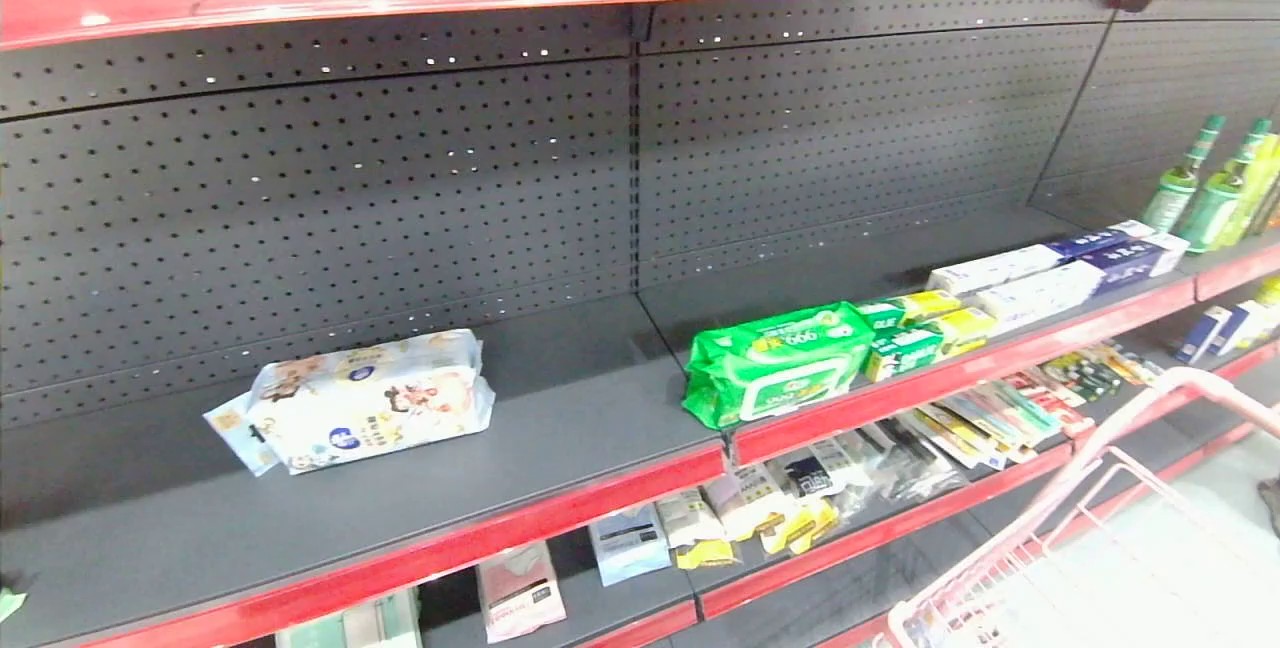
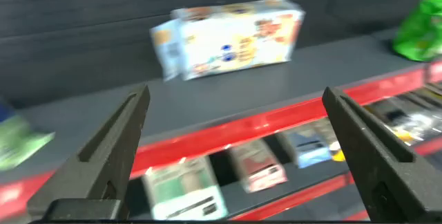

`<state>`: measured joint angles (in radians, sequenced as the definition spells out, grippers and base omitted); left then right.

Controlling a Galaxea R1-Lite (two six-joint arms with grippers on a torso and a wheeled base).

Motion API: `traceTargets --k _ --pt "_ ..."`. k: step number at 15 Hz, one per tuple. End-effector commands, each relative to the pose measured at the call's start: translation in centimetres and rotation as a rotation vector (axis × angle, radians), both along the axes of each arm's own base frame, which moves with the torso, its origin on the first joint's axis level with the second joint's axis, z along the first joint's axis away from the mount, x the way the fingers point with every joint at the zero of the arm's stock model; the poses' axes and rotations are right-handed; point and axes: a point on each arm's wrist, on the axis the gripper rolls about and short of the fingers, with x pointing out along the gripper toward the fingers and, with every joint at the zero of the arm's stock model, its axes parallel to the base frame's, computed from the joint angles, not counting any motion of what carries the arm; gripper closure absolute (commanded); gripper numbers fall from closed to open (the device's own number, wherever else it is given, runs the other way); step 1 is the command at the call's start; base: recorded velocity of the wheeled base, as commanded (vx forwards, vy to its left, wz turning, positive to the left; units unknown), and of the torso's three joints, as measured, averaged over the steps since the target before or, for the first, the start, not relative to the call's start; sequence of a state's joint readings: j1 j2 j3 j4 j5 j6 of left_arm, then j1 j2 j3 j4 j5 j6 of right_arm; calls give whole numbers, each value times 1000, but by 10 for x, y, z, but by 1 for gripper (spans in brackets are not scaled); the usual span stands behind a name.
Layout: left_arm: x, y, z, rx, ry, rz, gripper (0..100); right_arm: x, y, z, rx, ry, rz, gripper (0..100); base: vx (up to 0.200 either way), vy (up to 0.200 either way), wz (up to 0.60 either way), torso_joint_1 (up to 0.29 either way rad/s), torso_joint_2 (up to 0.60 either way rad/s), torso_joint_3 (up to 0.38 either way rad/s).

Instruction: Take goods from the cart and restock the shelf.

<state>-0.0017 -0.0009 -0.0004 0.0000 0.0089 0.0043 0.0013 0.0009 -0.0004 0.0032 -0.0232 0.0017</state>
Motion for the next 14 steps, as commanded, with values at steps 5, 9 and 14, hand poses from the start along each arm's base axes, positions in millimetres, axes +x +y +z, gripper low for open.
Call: traceTargets --k 5,9,14 --pt "0 0 0 0 1 0 0 0 0 0 0 1 0 0 0 0 -600 4 2 0" --pt "0 0 0 0 1 0 0 0 0 0 0 1 0 0 0 0 -600 2 1 0" --pt "0 0 0 0 1 0 0 0 0 0 -3 1 2 0 0 0 -240 1 2 2"
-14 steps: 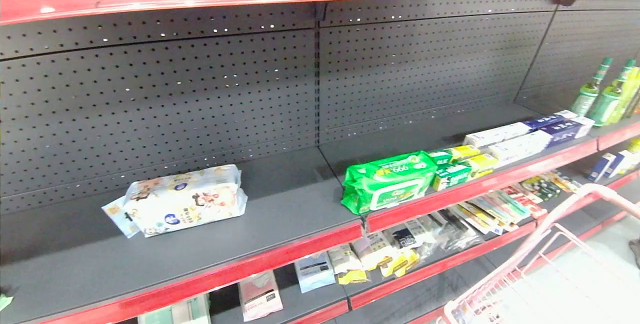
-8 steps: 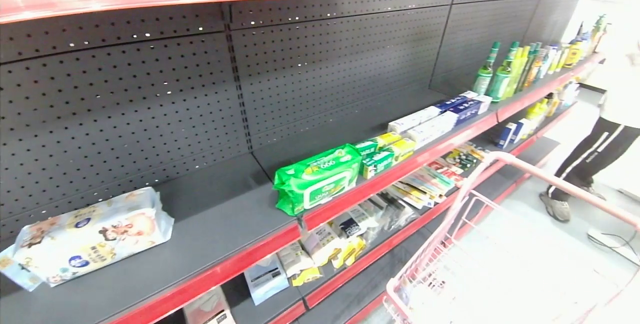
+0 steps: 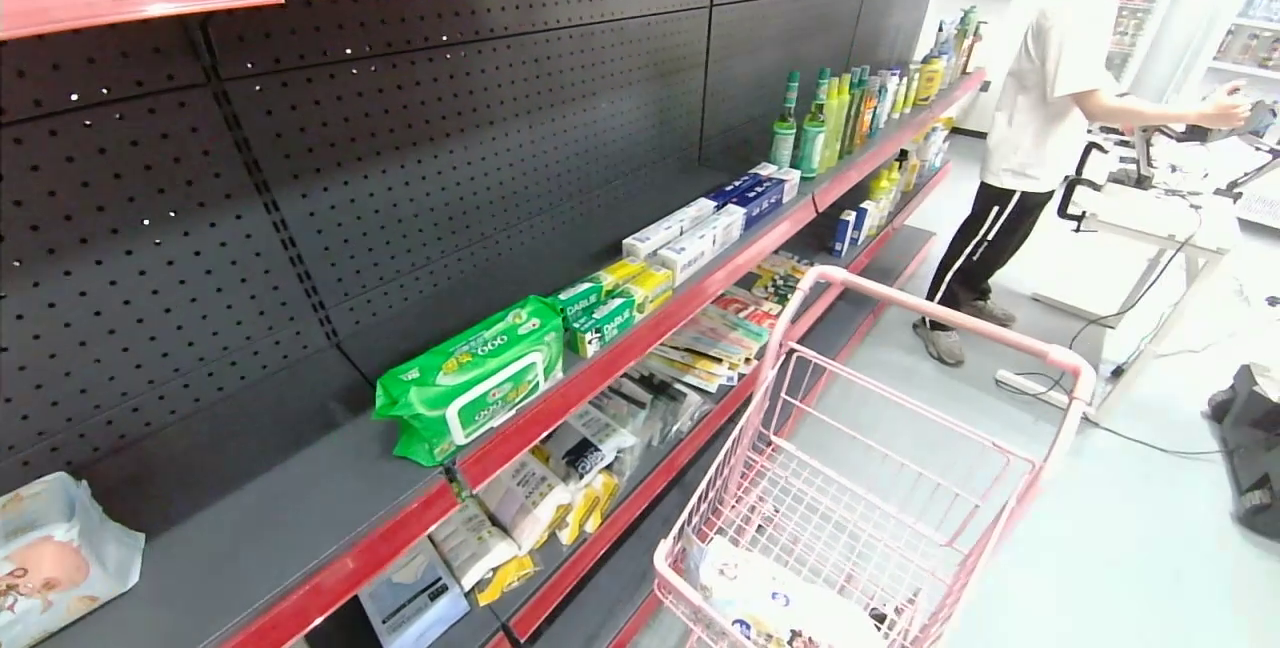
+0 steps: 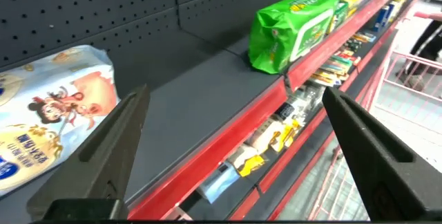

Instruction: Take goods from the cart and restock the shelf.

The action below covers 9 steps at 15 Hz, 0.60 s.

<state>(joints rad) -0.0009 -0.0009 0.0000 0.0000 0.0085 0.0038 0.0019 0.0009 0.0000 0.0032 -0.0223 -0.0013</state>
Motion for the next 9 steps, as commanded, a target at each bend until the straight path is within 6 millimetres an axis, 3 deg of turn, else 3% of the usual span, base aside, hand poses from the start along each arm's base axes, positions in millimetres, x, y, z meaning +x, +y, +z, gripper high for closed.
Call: traceTargets --k 1,4,5,6,7,8,9 --pt "0 0 0 1 1 0 0 0 0 0 -2 1 0 0 0 0 0 0 0 0" --pt "0 0 0 -2 1 0 0 0 0 1 6 -4 -7 0 0 0 0 0 0 0" --pt "0 0 0 -2 1 0 0 -2 0 12 3 -38 7 0 0 0 0 0 0 0" --pt "0 0 0 -2 1 0 0 0 0 53 20 -47 18 0 0 0 0 0 0 0" --pt "0 0 0 -2 1 0 0 25 0 127 150 -60 10 0 0 0 0 0 0 0" --pt "0 0 0 -2 1 0 0 43 0 164 201 -67 14 0 0 0 0 0 0 0" --pt "0 0 0 -2 1 0 0 66 0 175 188 -18 9 0 0 0 0 0 0 0"
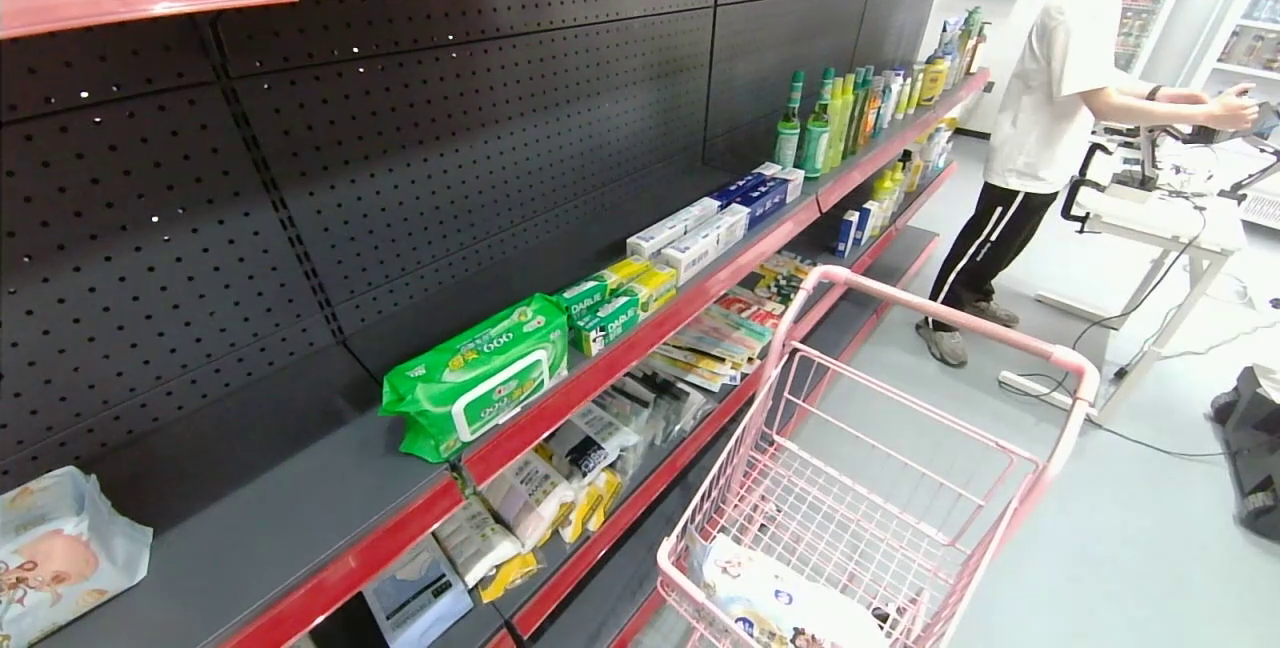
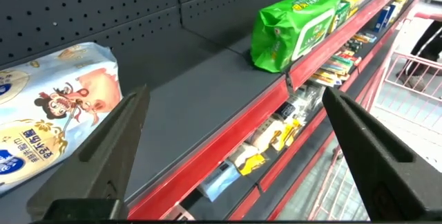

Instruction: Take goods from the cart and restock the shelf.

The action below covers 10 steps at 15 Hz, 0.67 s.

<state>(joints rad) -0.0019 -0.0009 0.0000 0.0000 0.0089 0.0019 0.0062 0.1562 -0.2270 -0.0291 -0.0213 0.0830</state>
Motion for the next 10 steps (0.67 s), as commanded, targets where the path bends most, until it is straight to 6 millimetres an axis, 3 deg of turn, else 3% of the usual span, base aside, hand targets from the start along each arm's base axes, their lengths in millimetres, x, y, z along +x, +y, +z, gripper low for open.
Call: traceTargets --k 1,4,5,6,7,8,10 --pt "0 0 0 0 1 1 0 93 0 106 64 169 -8 0 0 0 0 0 0 0" --pt "0 0 0 1 -1 2 0 166 4 69 16 493 37 0 0 0 0 0 0 0" --pt "0 0 0 1 1 2 0 190 12 47 -13 635 119 0 0 0 0 0 0 0" --pt "0 0 0 1 1 2 0 198 16 36 -18 695 152 0 0 0 0 0 0 0" --pt "0 0 0 1 1 2 0 216 29 0 -53 873 295 0 0 0 0 0 0 0" --pt "0 0 0 3 -1 2 0 221 41 -18 -112 948 382 0 0 0 0 0 0 0" --pt "0 0 0 3 -1 2 0 235 56 -42 -209 1043 486 0 0 0 0 0 0 0"
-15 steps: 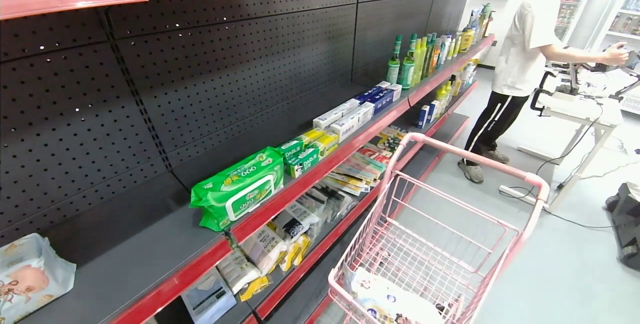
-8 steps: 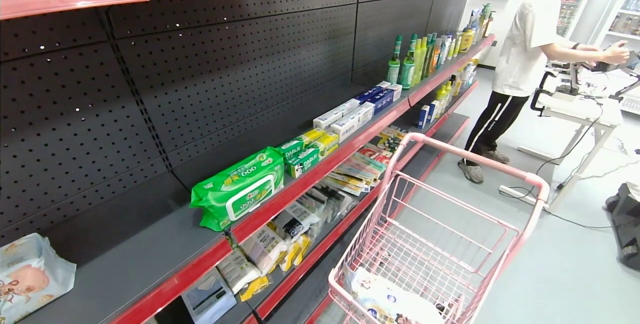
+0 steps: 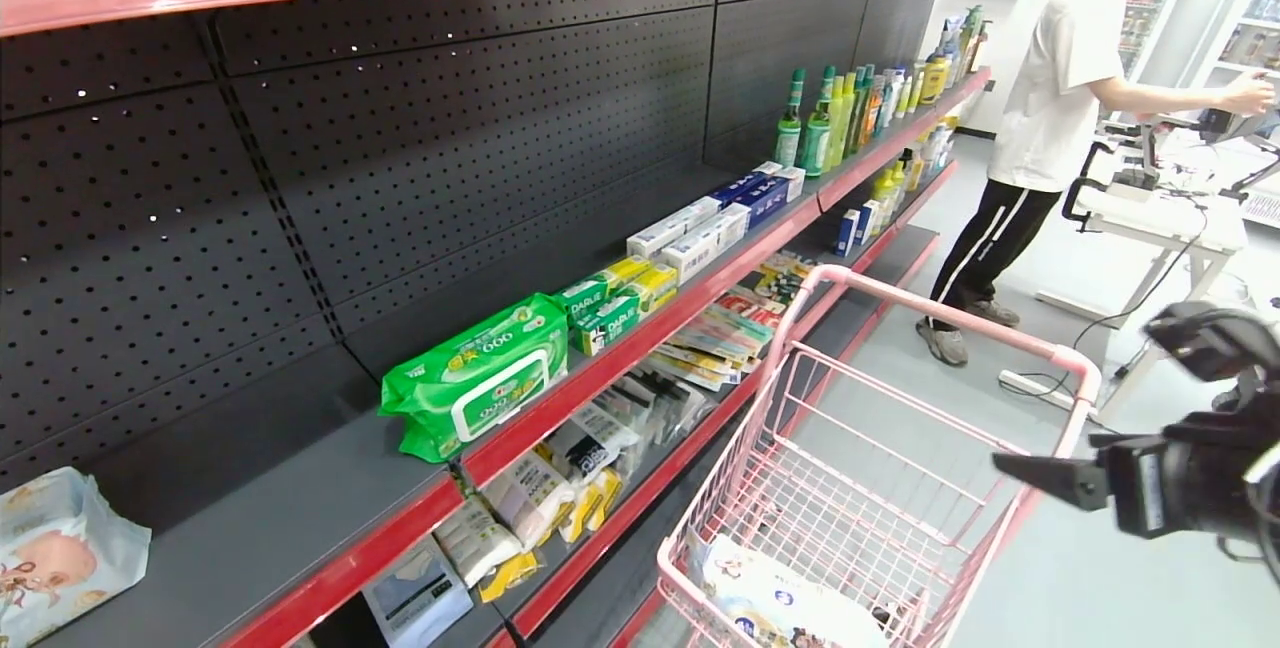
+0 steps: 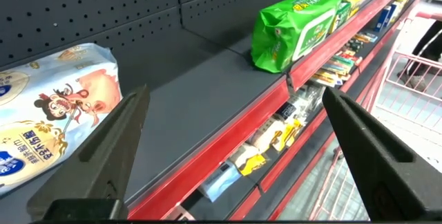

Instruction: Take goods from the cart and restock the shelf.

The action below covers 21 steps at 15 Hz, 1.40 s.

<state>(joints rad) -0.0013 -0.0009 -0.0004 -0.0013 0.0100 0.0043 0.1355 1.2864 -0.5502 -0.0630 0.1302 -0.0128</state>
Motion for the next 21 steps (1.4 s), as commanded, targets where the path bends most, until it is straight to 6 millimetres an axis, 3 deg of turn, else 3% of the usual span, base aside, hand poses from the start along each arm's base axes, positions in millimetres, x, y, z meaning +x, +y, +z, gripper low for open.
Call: traceTargets --k 1,6,7,8,9,14,21 --pt "0 0 0 0 1 0 0 45 34 -75 -90 331 276 0 0 0 0 0 0 0" --pt "0 0 0 0 1 0 0 79 35 -137 -201 416 420 0 0 0 0 0 0 0" --pt "0 0 0 0 1 0 0 80 35 -140 -206 417 426 0 0 0 0 0 0 0" --pt "0 0 0 0 1 0 0 91 31 -162 -255 392 490 0 0 0 0 -76 178 100" --pt "0 0 0 0 1 0 0 95 31 -169 -276 368 528 0 0 0 0 -80 168 76" --pt "0 0 0 0 3 0 0 103 38 -193 -280 393 595 0 0 0 0 -83 189 109" --pt "0 0 0 0 3 0 0 120 40 -200 -281 374 588 0 0 0 0 -106 241 136"
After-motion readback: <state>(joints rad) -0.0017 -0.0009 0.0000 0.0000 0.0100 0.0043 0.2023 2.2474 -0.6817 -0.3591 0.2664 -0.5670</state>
